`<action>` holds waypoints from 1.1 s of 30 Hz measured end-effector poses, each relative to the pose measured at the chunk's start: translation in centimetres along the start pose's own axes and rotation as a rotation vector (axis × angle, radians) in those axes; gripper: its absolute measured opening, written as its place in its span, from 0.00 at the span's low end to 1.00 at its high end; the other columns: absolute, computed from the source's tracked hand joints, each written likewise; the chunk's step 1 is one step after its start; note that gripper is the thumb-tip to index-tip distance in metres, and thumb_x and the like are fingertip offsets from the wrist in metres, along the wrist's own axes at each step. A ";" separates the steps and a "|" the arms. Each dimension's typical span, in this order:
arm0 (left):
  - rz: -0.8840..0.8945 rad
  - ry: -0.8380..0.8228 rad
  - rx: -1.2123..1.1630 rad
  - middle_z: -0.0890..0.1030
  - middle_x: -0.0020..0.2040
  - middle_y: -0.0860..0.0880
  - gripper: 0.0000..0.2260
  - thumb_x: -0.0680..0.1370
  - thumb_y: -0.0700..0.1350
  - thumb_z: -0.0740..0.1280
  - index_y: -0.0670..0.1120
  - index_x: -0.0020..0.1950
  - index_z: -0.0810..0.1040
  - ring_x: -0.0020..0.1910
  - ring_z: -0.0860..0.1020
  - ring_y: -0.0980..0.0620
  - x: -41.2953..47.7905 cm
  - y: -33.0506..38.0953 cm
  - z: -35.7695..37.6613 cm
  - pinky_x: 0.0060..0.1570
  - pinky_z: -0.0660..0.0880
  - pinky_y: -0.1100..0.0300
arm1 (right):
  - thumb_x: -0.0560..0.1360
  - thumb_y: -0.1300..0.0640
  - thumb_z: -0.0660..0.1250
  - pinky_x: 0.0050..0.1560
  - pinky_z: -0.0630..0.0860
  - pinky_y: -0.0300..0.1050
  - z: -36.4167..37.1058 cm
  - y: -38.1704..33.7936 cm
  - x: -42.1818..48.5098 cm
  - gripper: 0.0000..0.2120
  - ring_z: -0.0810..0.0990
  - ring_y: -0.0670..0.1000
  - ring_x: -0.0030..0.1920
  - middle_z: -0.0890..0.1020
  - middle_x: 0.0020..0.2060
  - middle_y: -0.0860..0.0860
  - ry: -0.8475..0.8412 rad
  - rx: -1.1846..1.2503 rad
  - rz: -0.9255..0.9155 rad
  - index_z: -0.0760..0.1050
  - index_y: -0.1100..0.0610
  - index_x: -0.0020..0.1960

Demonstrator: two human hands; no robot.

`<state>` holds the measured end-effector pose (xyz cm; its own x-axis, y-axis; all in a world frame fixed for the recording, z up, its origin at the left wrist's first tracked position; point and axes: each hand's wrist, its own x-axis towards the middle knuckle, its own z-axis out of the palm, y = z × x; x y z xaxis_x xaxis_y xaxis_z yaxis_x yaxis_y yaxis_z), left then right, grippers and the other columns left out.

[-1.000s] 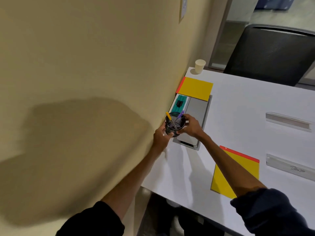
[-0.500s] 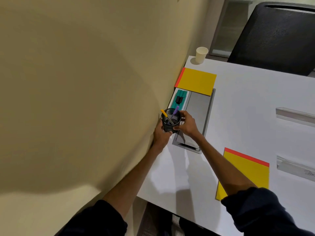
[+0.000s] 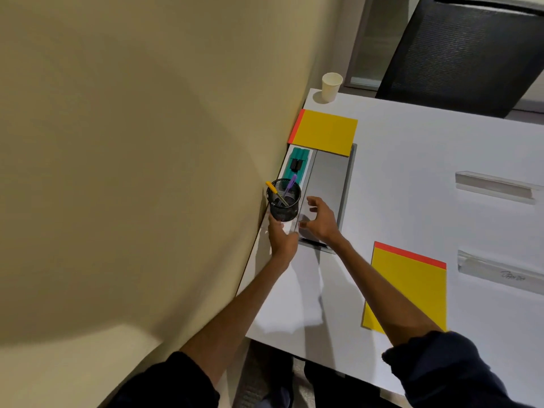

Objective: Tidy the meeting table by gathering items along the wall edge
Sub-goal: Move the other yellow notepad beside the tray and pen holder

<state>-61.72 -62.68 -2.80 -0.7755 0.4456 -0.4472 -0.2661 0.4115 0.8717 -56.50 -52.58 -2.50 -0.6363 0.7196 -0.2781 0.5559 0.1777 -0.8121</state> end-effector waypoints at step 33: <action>0.109 -0.572 0.904 0.52 0.79 0.35 0.47 0.74 0.53 0.74 0.42 0.80 0.45 0.78 0.54 0.36 -15.1 -3.9 15.4 0.74 0.61 0.45 | 0.71 0.53 0.76 0.65 0.72 0.56 -16.0 17.9 -20.7 0.36 0.71 0.62 0.69 0.72 0.67 0.62 0.322 -0.075 0.591 0.65 0.63 0.72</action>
<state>-40.13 -58.74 -2.50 -0.3236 0.7250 -0.6079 0.4922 0.6778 0.5463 -24.87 -53.54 -3.08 -0.0296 0.8723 -0.4881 0.8041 -0.2693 -0.5300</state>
